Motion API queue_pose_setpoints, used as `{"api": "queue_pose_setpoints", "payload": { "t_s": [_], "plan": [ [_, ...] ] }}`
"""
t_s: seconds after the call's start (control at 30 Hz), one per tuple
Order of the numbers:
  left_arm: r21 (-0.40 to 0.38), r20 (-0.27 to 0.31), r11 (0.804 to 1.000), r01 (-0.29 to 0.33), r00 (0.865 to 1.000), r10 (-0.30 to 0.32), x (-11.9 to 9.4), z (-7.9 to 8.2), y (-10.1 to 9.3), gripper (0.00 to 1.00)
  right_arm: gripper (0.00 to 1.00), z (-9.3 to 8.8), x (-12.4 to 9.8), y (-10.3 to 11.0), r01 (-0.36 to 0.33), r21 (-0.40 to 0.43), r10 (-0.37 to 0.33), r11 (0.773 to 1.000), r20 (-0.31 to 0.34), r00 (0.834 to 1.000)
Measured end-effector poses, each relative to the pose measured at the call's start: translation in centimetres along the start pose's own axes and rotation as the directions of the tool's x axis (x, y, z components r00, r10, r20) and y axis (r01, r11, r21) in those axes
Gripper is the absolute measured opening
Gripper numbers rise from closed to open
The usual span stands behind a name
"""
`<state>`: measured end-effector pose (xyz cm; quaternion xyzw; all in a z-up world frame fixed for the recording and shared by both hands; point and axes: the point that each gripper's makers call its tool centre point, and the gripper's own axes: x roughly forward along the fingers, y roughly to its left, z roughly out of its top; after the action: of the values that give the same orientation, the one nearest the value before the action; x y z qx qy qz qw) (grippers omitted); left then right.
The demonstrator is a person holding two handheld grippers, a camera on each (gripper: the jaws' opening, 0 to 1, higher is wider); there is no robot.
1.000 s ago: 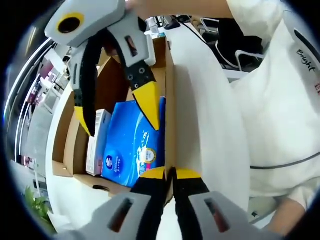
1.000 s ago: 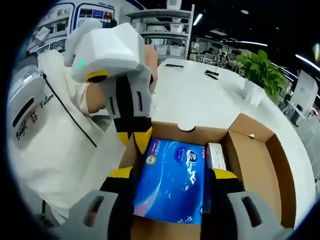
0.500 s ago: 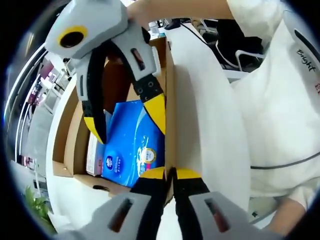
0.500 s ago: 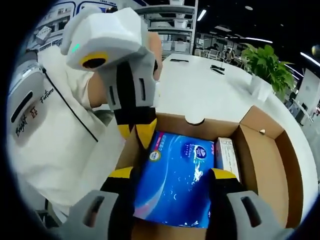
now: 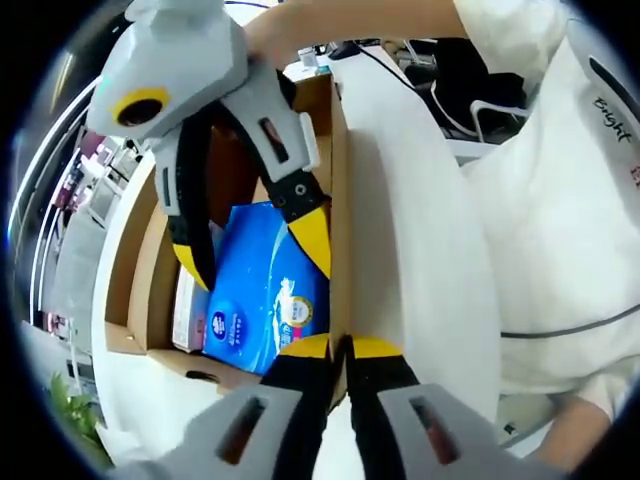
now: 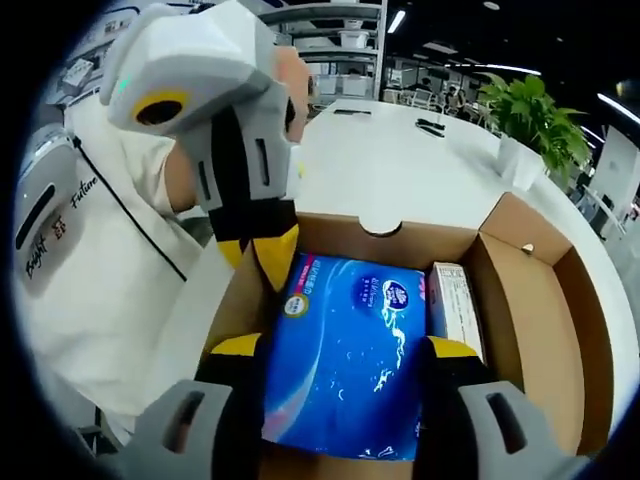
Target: Operate the shoe box by opening the lid, removing the specified soft item, and placing it in the target area until the item is outside and the box remains undamaged.
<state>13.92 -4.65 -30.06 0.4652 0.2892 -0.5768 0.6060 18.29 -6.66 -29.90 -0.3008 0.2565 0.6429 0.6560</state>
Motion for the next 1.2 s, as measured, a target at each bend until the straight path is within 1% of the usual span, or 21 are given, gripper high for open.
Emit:
{"api": "queue_pose_setpoints", "payload": {
  "t_s": [0.3, 0.37, 0.43, 0.53, 0.7, 1.07, 1.13, 1.2],
  "plan": [
    [0.000, -0.006, 1.000, -0.002, 1.000, 0.002, 0.0, 0.0, 0.0, 0.04, 0.62, -0.3, 0.3, -0.2, -0.001, 0.017, 0.002, 1.000, -0.052, 0.999],
    [0.001, -0.006, 1.000, -0.003, 1.000, 0.003, 0.0, 0.1, 0.0, 0.04, 0.61, -0.4, 0.3, -0.2, 0.002, 0.017, -0.001, 1.000, -0.056, 0.998],
    [-0.015, -0.006, 1.000, -0.004, 1.000, 0.004, 0.0, 0.1, 0.0, 0.04, 0.60, -0.5, 0.1, -0.2, 0.002, 0.023, 0.000, 1.000, -0.054, 0.999],
    [-0.009, -0.006, 1.000, -0.009, 1.000, 0.009, 0.0, 0.1, 0.0, 0.05, 0.59, -0.7, -0.1, -0.1, -0.003, 0.028, 0.004, 1.000, -0.053, 0.999],
    [-0.010, -0.006, 1.000, -0.011, 1.000, 0.011, 0.0, 0.1, 0.0, 0.05, 0.58, -1.2, -0.5, -0.1, -0.003, 0.021, 0.004, 1.000, -0.069, 0.998],
    [-0.012, -0.005, 1.000, -0.010, 1.000, 0.010, 0.0, 0.0, 0.1, 0.05, 0.58, -2.0, -1.3, 0.0, 0.001, 0.031, 0.001, 1.000, -0.070, 0.998],
    [-0.010, -0.003, 1.000, -0.010, 1.000, 0.010, 0.0, 0.0, 0.1, 0.05, 0.58, -2.1, -1.4, 0.1, 0.000, 0.034, 0.002, 0.999, -0.064, 0.998],
    [-0.011, -0.001, 1.000, -0.010, 1.000, 0.010, 0.0, 0.0, 0.0, 0.05, 0.58, -2.2, -1.5, 0.0, 0.001, 0.040, 0.001, 0.999, -0.044, 0.999]
  ]
}}
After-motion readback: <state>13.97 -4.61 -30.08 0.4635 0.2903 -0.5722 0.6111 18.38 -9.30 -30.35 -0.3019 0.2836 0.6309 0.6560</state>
